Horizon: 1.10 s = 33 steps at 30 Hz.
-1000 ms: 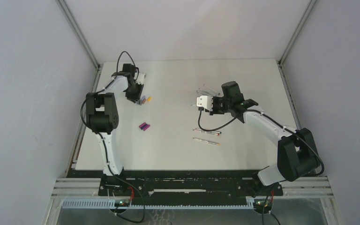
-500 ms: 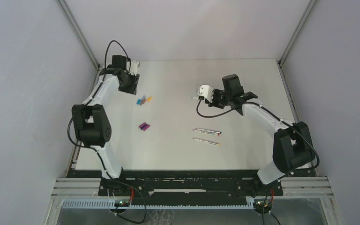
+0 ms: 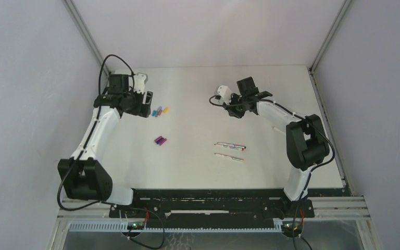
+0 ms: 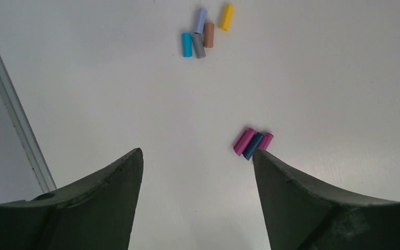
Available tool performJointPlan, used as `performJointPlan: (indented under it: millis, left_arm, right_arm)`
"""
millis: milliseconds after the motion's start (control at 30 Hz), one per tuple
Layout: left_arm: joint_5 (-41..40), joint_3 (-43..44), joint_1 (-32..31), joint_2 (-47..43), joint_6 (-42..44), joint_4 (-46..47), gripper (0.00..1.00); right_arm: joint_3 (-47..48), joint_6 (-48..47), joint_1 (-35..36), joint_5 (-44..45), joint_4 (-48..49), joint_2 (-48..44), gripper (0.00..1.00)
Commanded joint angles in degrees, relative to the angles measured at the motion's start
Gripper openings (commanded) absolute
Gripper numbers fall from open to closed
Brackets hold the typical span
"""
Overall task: Open the pen caps
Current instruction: Place the pen at the center of the board.
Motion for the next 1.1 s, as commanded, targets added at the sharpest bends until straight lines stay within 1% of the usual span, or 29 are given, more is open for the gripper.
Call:
performJointPlan:
  millis: [0,100,167,200,333,400,767,1067]
  left_arm:
    - [1.29,-3.89,0.49,-8.84,0.92,0.63,0.83]
    - [0.55,-7.01,0.50,-13.67,1.78,0.54,0.90]
    - [0.81,-9.82,0.58,-16.83,2.43,0.81,0.98]
    - [0.88,-11.30,0.59,-18.44,2.70,1.03,1.00]
    - [0.63,-17.51,0.55,-24.06,2.85,4.51,1.00]
    - [0.51,-19.44,0.51,-25.18,3.29,5.74,1.00]
    - [0.60,-20.58,0.53,-24.93,3.20,6.92,1.00]
    - [0.40,-21.04,0.55,-24.45,3.02,7.33,1.00]
  right_arm:
    - [4.49,5.63,0.17,3.72,-2.81,3.78,0.00]
    - [6.19,7.23,0.02,4.79,-4.01,6.28,0.00]
    - [6.81,8.22,-0.10,5.10,-4.09,7.43,0.00]
    - [7.01,8.61,-0.03,5.24,-4.06,7.94,0.01]
    - [7.97,9.81,0.19,6.32,-3.70,9.84,0.03]
    - [8.54,10.48,0.33,7.26,-3.53,10.86,0.04]
    - [9.09,13.84,0.31,10.63,-0.02,13.84,0.06]
    - [9.24,12.58,1.92,15.23,2.00,15.75,0.12]
